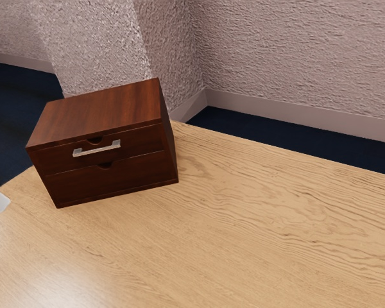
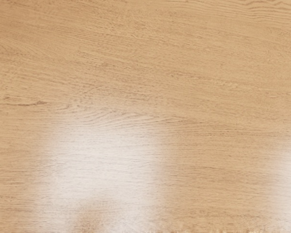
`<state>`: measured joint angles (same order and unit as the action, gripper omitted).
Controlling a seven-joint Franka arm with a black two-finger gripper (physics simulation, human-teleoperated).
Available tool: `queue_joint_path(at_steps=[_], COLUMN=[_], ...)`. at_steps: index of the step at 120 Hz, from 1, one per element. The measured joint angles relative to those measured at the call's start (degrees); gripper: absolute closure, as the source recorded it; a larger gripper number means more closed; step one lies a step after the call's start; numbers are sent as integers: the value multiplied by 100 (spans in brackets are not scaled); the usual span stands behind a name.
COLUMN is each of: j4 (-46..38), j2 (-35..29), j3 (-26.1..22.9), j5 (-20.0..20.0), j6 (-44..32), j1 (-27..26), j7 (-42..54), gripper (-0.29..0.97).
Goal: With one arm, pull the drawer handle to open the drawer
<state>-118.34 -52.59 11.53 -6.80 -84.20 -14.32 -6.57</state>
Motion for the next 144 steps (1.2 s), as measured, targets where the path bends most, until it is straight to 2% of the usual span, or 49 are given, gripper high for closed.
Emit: queue_joint_path(at_steps=[10, 25, 35, 46, 60, 79, 101, 118, 128, 144], j4=[-401, -1114, -1697, -1890, -1796, -1733, -1619, -1141, -986, -678], j2=[-33, -61, 19, 330, 854, 1069, 1160, 1523, 1638, 1794], j3=[-348, -655, -701, -539, 424, 1288, 1706, 2851, 3191, 4011], j5=[-582, -1274, -1694, -2007, -2451, -2835, -3203, -3544, -3714, -3925], j6=[-358, -1093, -1882, -2716, -3426, -3889, -4101, -4141, -4149, -4156], j1=[-15, 359, 576, 621, -105, -717, -1013, -2006, -2267, -2928], j7=[445, 1147, 1543, 1938, 2365, 2851, 3290, 3550, 3677, 3846], gripper=[0, 0, 0, 0, 0, 0, 0, 0, 0, 0])
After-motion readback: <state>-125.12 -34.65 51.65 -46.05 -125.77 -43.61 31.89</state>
